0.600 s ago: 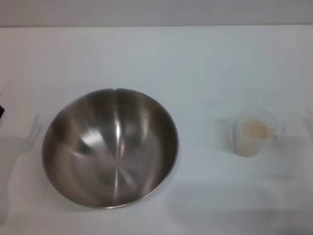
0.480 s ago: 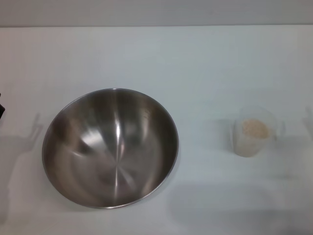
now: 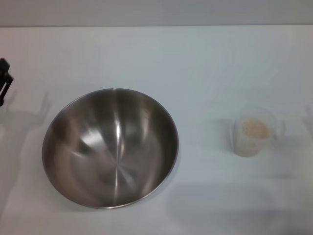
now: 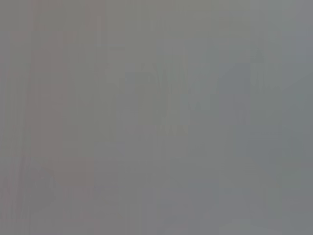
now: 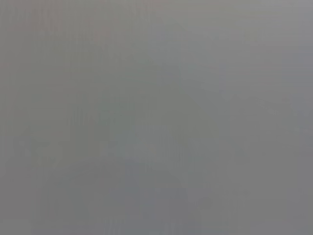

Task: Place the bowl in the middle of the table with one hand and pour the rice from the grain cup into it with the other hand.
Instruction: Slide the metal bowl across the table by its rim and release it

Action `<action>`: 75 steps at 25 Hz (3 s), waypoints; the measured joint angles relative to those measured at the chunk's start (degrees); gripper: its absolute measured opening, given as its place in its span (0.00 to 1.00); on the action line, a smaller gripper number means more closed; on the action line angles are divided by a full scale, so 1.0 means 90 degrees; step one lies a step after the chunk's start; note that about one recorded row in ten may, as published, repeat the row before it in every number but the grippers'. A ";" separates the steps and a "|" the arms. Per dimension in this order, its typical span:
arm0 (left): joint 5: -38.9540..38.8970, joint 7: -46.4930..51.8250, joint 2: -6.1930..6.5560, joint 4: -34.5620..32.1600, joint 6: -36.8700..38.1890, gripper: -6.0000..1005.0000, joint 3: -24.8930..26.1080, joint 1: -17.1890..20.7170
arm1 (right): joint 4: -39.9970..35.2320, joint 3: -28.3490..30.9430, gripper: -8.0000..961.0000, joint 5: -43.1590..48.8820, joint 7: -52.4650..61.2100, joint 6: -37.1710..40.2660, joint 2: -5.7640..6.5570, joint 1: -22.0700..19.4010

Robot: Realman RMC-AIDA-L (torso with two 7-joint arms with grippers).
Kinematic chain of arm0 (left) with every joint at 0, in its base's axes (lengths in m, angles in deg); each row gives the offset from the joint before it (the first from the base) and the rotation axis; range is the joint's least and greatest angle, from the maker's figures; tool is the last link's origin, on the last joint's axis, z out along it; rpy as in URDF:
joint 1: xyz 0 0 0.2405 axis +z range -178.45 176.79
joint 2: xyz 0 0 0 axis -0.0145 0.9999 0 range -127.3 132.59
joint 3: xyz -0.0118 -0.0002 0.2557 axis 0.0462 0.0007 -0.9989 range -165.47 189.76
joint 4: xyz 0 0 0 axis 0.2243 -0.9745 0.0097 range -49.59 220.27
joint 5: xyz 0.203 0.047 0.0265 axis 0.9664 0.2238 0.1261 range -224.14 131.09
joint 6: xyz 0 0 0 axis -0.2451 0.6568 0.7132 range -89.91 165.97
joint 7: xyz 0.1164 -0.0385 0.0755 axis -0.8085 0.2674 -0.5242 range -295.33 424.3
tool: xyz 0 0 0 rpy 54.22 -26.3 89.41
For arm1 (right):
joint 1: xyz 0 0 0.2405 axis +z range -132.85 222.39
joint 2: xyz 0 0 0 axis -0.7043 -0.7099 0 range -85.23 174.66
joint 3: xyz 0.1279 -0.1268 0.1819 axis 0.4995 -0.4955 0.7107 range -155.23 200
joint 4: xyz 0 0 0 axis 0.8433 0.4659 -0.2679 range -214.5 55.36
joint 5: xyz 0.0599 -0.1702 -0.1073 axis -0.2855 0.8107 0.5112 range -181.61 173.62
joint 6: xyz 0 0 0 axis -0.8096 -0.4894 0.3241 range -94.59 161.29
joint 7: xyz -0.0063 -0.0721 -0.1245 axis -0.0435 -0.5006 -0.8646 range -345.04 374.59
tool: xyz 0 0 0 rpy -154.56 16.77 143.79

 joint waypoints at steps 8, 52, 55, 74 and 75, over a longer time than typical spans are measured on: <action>0.0718 -0.1177 0.0179 0.3711 -0.4289 0.83 0.1036 0.0781 | 0.0000 0.0000 0.87 0.0000 0.0000 0.0001 0.0003 0.0005; -0.2146 -0.4554 -0.0435 0.8195 -1.5807 0.83 0.4377 0.0307 | -0.0037 0.0000 0.87 0.0000 0.0000 -0.0010 -0.0007 -0.0093; -0.2047 -0.4555 -0.0449 0.8185 -1.5758 0.83 0.4284 0.0309 | -0.0039 0.0000 0.87 0.0000 0.0000 -0.0027 -0.0007 -0.0093; -0.1317 -0.4533 -0.0457 0.7661 -1.5353 0.83 0.3733 0.0228 | -0.0049 0.0000 0.87 -0.0011 0.0000 -0.0129 -0.0007 -0.0103; -0.1317 -0.4533 -0.0457 0.7661 -1.5353 0.83 0.3733 0.0228 | -0.0049 0.0000 0.87 -0.0011 0.0000 -0.0129 -0.0007 -0.0103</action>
